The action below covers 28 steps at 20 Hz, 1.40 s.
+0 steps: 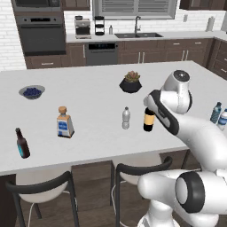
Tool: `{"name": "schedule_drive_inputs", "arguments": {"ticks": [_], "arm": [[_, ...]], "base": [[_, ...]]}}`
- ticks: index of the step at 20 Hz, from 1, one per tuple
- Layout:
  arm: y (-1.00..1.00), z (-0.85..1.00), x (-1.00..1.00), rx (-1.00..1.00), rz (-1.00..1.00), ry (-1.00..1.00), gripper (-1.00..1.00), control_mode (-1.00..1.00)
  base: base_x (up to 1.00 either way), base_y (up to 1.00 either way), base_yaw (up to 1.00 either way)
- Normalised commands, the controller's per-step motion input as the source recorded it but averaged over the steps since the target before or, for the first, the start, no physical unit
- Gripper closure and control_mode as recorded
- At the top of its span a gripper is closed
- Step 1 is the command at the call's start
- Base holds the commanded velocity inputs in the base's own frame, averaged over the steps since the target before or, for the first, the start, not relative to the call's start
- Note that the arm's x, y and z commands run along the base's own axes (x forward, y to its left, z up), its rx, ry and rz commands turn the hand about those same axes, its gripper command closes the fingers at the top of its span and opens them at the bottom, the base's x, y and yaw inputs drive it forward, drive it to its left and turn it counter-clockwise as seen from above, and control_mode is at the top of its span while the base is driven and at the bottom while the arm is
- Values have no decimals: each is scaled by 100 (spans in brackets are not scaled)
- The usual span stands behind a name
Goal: Move the plastic bottles in the middle to the plastics group, and the glass bottles in the middle to the glass group.
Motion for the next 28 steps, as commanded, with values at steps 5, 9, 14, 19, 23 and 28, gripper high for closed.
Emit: {"name": "schedule_drive_inputs", "arguments": {"ticks": [5,9,14,19,23,28], "arm": [[0,-24,24,0,0,-9,-100,-100],[-10,-27,26,0,0,-2,-100,-100],[-15,-10,23,0,0,0,-100,-100],[-11,-8,25,0,0,0,-100,-100],[-4,-11,22,0,0,0,-100,-100],[0,-24,19,0,0,0,-100,-100]], "base": [[0,0,0],[0,0,0],[0,0,0],[0,0,0],[0,0,0],[0,0,0]]}}
